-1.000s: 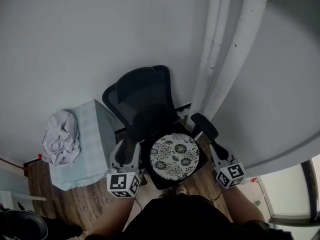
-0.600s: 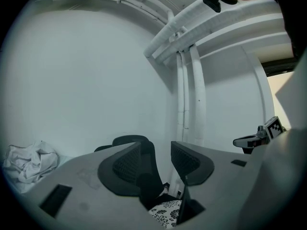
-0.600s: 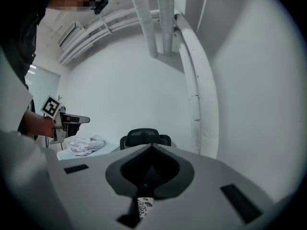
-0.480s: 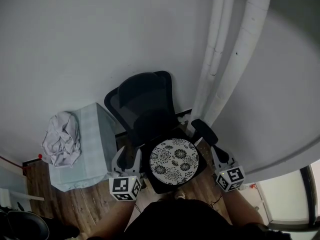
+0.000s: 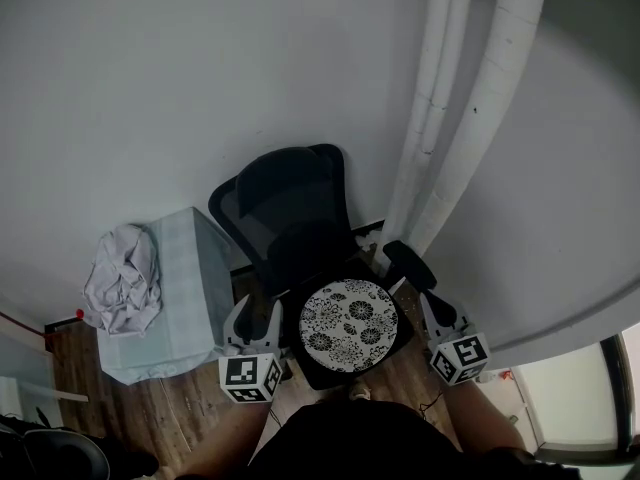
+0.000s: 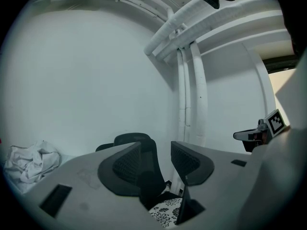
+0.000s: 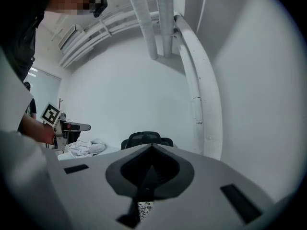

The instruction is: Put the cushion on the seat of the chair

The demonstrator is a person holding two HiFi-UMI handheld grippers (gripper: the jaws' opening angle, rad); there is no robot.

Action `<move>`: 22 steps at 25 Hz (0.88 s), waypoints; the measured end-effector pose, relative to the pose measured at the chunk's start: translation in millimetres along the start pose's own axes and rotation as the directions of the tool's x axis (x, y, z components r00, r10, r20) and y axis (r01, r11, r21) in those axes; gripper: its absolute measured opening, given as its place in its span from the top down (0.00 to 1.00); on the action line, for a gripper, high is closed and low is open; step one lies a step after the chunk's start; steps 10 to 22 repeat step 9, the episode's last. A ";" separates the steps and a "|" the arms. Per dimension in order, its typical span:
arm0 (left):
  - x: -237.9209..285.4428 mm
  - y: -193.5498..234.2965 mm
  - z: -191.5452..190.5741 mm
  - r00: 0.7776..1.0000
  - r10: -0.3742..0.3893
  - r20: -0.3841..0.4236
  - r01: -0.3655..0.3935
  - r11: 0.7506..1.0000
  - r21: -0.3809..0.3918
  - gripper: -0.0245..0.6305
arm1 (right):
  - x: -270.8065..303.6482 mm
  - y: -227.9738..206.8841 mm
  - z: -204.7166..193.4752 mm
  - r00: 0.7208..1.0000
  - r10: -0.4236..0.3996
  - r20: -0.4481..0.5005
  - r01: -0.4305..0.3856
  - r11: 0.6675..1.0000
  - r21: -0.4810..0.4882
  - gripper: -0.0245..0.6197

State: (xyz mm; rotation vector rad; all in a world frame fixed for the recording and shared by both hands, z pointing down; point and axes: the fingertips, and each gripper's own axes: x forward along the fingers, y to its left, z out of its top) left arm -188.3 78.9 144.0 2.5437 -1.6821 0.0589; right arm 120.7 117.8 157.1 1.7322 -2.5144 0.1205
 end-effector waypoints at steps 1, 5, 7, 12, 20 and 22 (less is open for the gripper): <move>0.4 1.2 -1.3 1.000 0.002 -0.004 -0.002 1.000 0.001 0.67 | 1.0 0.9 0.2 1.000 0.004 0.001 -0.004 1.000 -0.002 0.92; 2.4 2.9 -5.0 1.000 0.003 -0.014 -0.003 1.000 0.003 0.67 | 4.3 2.4 -0.8 1.000 0.010 -0.001 -0.010 1.000 -0.004 0.92; 3.5 3.4 -6.0 1.000 0.002 -0.017 -0.002 1.000 0.006 0.67 | 5.9 2.4 -0.6 1.000 0.010 0.000 -0.010 1.000 -0.002 0.92; 5.1 4.3 -6.8 1.000 0.002 -0.019 -0.002 1.000 0.009 0.67 | 7.7 2.2 0.1 1.000 0.010 0.003 -0.010 1.000 0.002 0.92; 5.1 4.3 -6.8 1.000 0.002 -0.019 -0.002 1.000 0.009 0.67 | 7.7 2.2 0.1 1.000 0.010 0.003 -0.010 1.000 0.002 0.92; 5.1 4.3 -6.8 1.000 0.002 -0.019 -0.002 1.000 0.009 0.67 | 7.7 2.2 0.1 1.000 0.010 0.003 -0.010 1.000 0.002 0.92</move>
